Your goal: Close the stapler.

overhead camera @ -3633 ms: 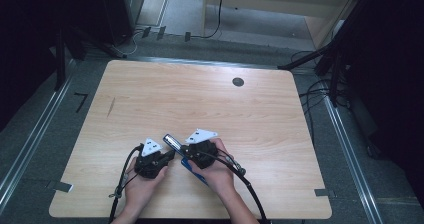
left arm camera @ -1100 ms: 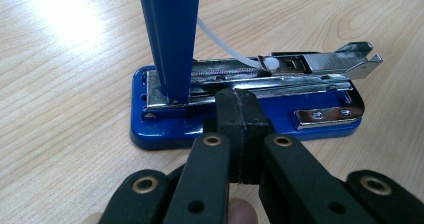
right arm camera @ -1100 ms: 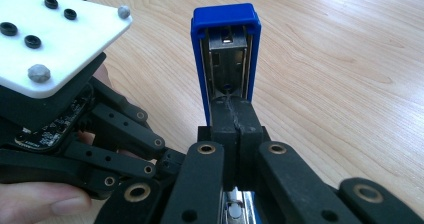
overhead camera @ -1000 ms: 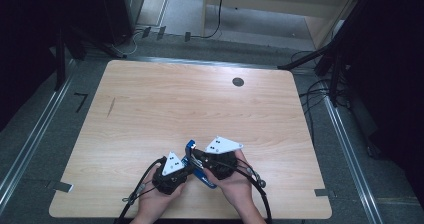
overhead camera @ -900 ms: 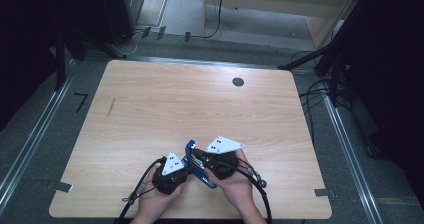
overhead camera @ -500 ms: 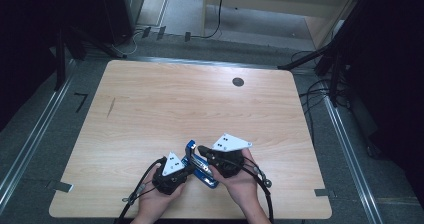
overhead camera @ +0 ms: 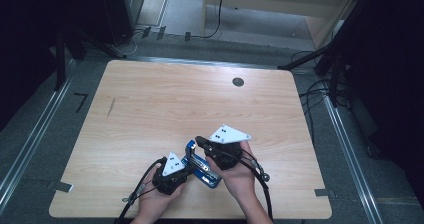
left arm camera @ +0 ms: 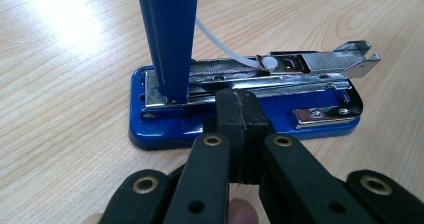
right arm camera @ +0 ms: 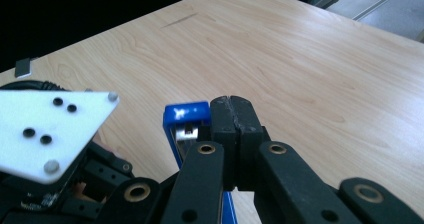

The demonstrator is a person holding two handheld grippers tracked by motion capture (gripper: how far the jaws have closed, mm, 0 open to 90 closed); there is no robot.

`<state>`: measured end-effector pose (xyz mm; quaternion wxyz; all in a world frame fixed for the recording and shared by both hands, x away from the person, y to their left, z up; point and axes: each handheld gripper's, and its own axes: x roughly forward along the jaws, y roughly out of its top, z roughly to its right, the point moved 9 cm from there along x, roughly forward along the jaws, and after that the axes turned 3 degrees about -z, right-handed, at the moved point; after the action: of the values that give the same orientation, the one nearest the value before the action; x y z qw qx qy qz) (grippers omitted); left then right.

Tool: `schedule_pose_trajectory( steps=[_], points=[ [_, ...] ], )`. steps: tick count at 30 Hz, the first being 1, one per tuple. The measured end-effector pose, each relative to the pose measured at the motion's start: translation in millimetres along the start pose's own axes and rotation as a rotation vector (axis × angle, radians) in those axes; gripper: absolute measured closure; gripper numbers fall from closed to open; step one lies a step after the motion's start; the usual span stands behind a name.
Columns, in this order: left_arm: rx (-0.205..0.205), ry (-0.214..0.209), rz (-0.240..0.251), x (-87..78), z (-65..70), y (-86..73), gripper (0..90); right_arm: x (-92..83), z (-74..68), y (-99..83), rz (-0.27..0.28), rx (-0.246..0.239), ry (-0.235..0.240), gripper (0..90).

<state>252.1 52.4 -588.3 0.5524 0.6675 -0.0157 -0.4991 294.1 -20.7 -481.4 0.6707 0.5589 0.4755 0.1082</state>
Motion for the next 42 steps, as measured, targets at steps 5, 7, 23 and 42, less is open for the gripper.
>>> schedule_pose_trajectory(
  steps=[5, 7, 23, 42],
  points=[
    [0.003, 0.002, 0.000, 0.0, 0.1, 0.0, 90.0, 2.0, -1.2, 10.0, 0.010, -0.010, -0.005, 90.0],
    [0.006, 0.002, -0.001, -0.1, 0.1, -0.1, 90.0, 3.5, -2.5, 14.2, 0.016, -0.011, -0.002, 90.0],
    [0.007, -0.020, 0.010, -1.3, 1.7, 0.2, 90.0, 6.6, -15.4, 11.6, 0.008, -0.053, 0.021, 90.0],
    [0.010, -0.052, 0.019, -3.6, 3.3, 0.0, 90.0, -24.2, -2.3, -31.2, 0.010, 0.003, -0.013, 90.0]
  ],
)
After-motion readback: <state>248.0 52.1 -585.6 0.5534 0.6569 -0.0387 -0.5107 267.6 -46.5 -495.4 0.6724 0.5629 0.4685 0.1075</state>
